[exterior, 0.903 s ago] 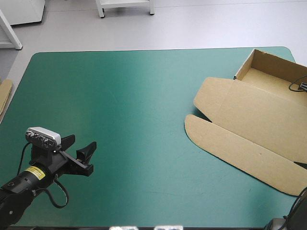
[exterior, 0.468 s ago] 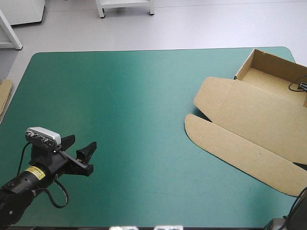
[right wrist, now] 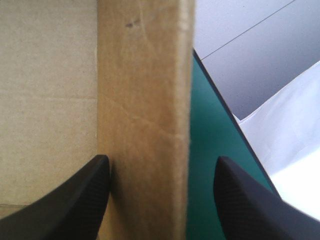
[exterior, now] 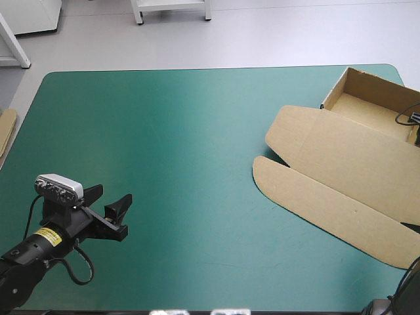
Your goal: Fold the box
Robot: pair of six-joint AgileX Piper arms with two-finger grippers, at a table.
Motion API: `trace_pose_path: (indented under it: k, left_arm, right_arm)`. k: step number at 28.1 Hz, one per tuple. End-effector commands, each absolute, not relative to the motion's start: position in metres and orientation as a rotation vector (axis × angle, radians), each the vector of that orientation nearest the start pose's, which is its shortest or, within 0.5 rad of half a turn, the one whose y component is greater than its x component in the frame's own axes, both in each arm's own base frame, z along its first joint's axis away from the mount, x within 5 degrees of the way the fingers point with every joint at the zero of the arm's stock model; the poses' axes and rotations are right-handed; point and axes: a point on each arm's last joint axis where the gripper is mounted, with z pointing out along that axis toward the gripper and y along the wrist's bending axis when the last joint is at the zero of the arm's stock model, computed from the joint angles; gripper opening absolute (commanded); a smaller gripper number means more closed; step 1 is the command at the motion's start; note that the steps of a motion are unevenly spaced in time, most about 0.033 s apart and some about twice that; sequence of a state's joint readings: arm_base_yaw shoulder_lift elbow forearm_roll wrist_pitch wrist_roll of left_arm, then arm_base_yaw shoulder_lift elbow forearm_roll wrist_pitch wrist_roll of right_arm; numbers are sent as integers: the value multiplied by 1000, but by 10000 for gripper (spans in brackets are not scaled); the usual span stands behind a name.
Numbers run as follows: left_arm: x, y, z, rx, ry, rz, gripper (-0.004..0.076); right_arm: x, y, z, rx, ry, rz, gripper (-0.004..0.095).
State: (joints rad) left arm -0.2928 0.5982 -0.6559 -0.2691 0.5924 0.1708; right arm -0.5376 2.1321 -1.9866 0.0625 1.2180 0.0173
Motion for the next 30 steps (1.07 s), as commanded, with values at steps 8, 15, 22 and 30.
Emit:
trace_pose_path:
  k: [8, 15, 22, 30]
  left_arm:
    - [108, -46, 349, 298, 1902, -396, 494]
    - [108, -46, 349, 301, 1899, -389, 494]
    - [108, -45, 349, 319, 1898, -352, 494]
    - [108, -45, 349, 320, 1894, -347, 494]
  right_arm:
    - [367, -222, 360, 744, 2486, -88, 573]
    - [344, -183, 420, 598, 2333, 130, 573]
    - [323, -95, 471, 233, 2213, 327, 557]
    - [252, 65, 480, -354, 2147, 393, 553]
